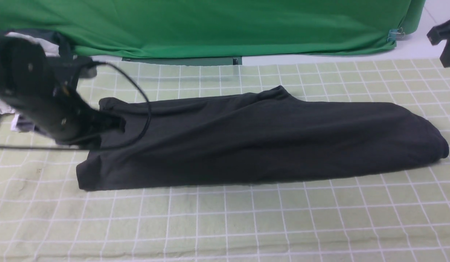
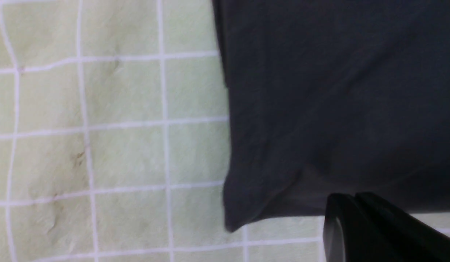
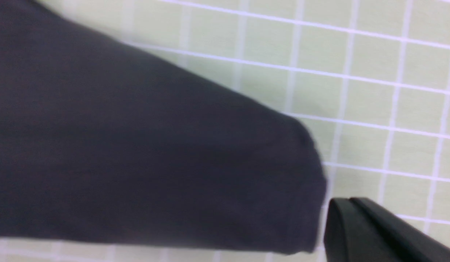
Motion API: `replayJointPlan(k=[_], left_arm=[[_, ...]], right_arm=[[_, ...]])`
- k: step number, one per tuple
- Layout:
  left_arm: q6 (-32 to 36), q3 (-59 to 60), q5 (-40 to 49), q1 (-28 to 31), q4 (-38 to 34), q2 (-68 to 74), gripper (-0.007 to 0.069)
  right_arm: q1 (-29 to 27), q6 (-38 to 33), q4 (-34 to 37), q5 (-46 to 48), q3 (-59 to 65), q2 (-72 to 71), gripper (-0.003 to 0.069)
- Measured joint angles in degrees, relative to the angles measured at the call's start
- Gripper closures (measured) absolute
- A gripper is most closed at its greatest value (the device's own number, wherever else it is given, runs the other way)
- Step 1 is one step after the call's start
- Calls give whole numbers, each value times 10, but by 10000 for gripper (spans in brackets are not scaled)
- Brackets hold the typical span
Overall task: Fold a long-sleeved shirt over a green coffee tablecloth.
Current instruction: 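Pull the folded dark garment lengthwise by its ends to straighten it flat on the table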
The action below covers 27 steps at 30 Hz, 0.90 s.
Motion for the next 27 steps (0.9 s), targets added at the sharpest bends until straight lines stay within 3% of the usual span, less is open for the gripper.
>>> replayJointPlan(k=[8, 16, 23, 27], left_arm=[[58, -247, 52, 0, -69, 177, 613], [125, -376, 111, -1, -170, 341, 613], [115, -384, 85, -1, -147, 385, 613], [48, -388, -8, -1, -69, 392, 613]], right_arm=[[0, -54, 114, -17, 117, -106, 664], [0, -77, 135, -32, 176, -150, 662], [0, -77, 136, -32, 177, -150, 660], [0, -77, 138, -32, 177, -150, 660]])
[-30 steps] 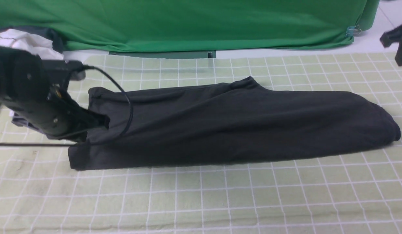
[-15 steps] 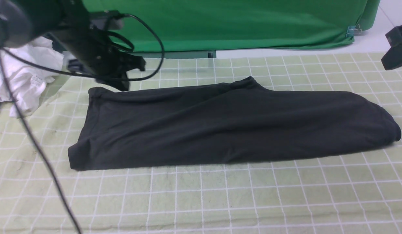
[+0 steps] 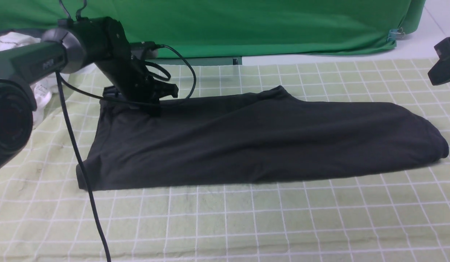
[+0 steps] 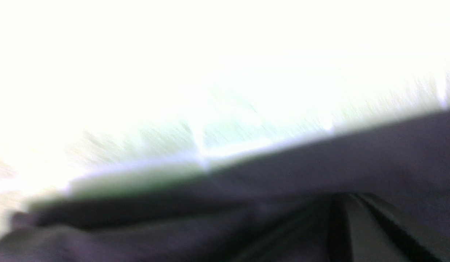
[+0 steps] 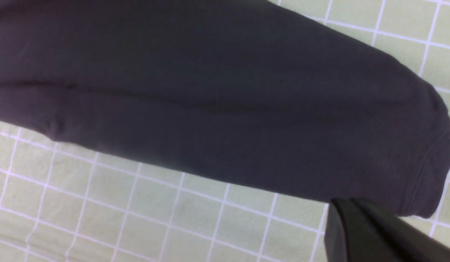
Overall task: Fold a long-sleeved shirt over a green coffee tablecloth.
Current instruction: 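Pull the folded dark garment lengthwise by its ends to straighten it flat on the table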
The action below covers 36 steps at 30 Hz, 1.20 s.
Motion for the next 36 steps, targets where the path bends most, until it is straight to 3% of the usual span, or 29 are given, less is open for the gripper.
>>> replayJointPlan(k=[3, 7, 11, 15, 19, 23, 26, 27, 36], left_arm=[[-36, -11, -7, 3, 40, 3, 613], [-45, -41, 46, 14, 61, 5, 613], [-38, -49, 103, 11, 62, -41, 613], [-24, -22, 108, 1, 52, -127, 613], [-20, 85, 80, -8, 32, -258, 613], [-20, 252, 43, -18, 16, -386, 613], [-20, 339, 34, -24, 5, -438, 613], [-22, 402, 29, -27, -7, -472, 613], [-22, 582, 16, -27, -24, -579, 613]], right_arm=[[0, 0, 0, 3, 0, 0, 660], [0, 0, -2, 10, 0, 0, 659], [0, 17, -42, 16, 0, 0, 648], [0, 74, -127, 20, 1, 0, 612], [0, 121, -178, 1, 1, 1, 471], [0, 135, -181, -65, 1, 25, 240], [0, 138, -183, -85, 1, 48, 149], [0, 144, -184, -98, 1, 73, 78], [-14, 162, -184, -118, 1, 214, 39]])
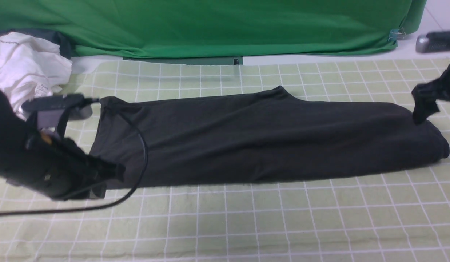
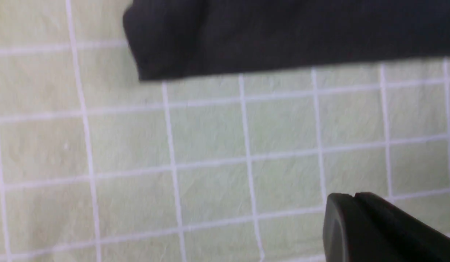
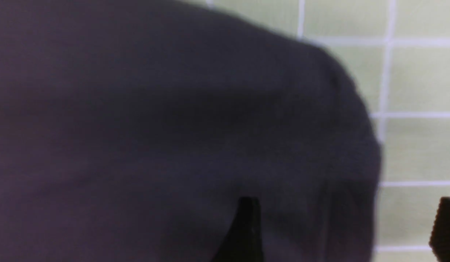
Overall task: Fold a long-sleeved shirt over a green coffee tablecloth.
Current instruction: 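Pull the folded dark garment lengthwise by its ends to straighten it flat on the table, then fold the right end of the dark garment over onto its left end with the right gripper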
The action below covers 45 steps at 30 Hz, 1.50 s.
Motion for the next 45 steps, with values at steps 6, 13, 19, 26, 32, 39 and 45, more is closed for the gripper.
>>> replayJointPlan(k=[6, 13, 19, 26, 32, 39, 45], left_arm=[[-1, 18, -15, 0, 2, -31, 613], [-1, 18, -34, 0, 2, -37, 613], [0, 18, -39, 0, 2, -37, 613], [11, 18, -38, 0, 2, -37, 613], [22, 18, -38, 0, 2, -37, 613], [22, 18, -39, 0, 10, -37, 613], [22, 18, -40, 0, 18, -37, 613]], right_arm=[[-2, 2, 6, -18, 0, 62, 57], [-2, 0, 28, -17, -4, 77, 246], [1, -25, 38, -14, -5, 74, 601], [-32, -25, 24, 2, 0, 29, 615], [-56, -13, 11, 21, 0, -36, 615], [-18, -11, 48, 28, 0, -99, 615], [80, -11, 119, 30, -21, -122, 615]])
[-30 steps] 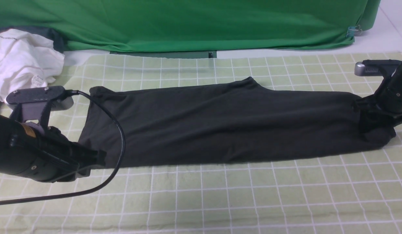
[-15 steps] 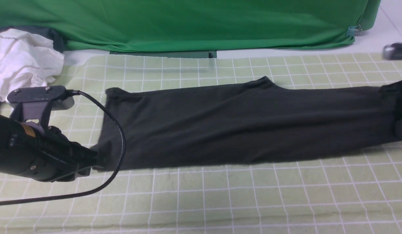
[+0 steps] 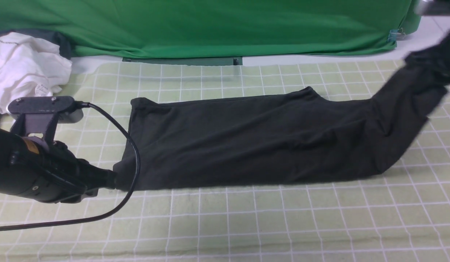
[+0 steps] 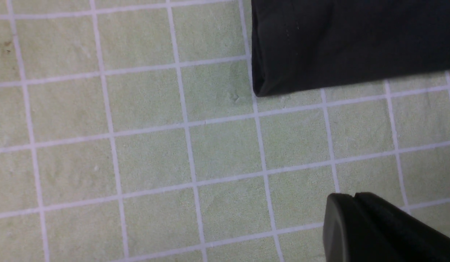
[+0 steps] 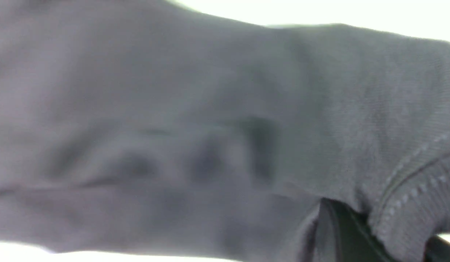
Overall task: Fold a long-sleeved shirt over a green coffee tablecloth.
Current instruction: 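Fold the right end of the dark garment over onto its left end with the right gripper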
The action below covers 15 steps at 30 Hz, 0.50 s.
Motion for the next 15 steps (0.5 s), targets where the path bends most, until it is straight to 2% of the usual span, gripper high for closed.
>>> replayJointPlan(k=[6, 7, 10, 15], left_arm=[[-4, 0, 8, 0, 10, -1, 613], [-5, 0, 8, 0, 12, -2, 613], [-51, 0, 27, 0, 74, -16, 613], [-118, 0, 59, 0, 149, -52, 613]], right_arm=[[135, 0, 70, -32, -45, 8, 615], [143, 0, 75, -33, -47, 10, 615], [217, 8, 101, -40, -95, 45, 615], [286, 24, 102, -45, -151, 102, 615]])
